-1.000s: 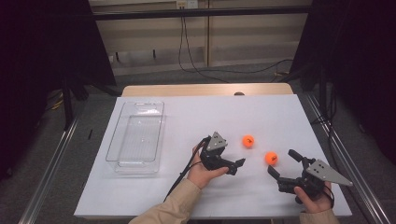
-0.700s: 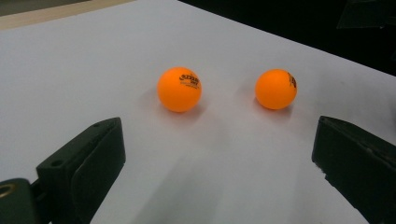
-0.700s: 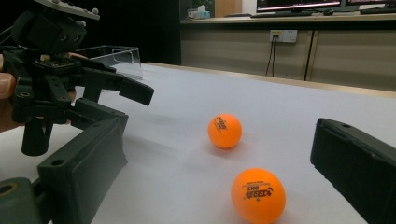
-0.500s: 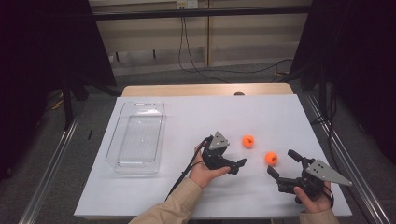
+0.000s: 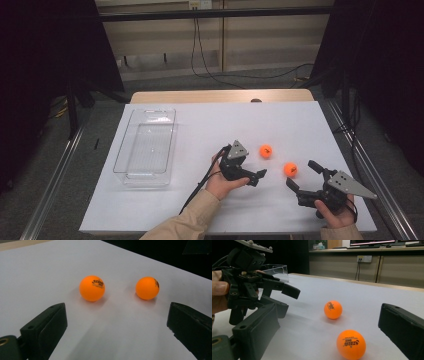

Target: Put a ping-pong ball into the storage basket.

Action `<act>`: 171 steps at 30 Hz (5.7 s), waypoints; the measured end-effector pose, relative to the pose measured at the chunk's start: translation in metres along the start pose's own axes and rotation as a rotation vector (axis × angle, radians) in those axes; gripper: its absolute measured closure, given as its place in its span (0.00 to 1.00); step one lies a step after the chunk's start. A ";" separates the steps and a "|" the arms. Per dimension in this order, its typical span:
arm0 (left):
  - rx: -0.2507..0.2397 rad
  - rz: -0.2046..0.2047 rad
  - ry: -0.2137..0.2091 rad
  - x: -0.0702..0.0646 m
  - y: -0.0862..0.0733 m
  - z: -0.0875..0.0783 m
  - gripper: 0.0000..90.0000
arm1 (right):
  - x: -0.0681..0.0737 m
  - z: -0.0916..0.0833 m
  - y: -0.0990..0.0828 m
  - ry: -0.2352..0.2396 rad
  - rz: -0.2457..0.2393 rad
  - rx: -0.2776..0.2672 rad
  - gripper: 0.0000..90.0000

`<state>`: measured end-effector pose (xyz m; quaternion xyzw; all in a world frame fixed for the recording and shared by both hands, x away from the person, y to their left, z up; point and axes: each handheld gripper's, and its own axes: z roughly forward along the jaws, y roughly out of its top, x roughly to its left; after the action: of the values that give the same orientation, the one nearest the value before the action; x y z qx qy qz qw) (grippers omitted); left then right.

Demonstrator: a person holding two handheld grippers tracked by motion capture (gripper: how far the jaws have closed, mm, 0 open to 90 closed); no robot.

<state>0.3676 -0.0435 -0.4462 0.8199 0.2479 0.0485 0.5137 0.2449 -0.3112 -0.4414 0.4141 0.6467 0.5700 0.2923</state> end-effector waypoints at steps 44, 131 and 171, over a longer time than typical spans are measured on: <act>0.016 0.042 -0.014 -0.008 0.012 0.023 0.05 | 0.000 0.000 0.000 0.000 0.007 -0.003 0.03; 0.060 0.113 -0.101 -0.027 0.022 0.067 0.14 | 0.000 0.001 0.001 0.009 0.016 -0.008 0.03; 0.095 0.120 -0.113 -0.037 0.024 0.084 0.16 | 0.000 0.001 0.001 0.013 0.014 -0.004 0.03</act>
<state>0.3721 -0.1374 -0.4585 0.8581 0.1711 0.0211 0.4836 0.2457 -0.3109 -0.4406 0.4144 0.6445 0.5758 0.2851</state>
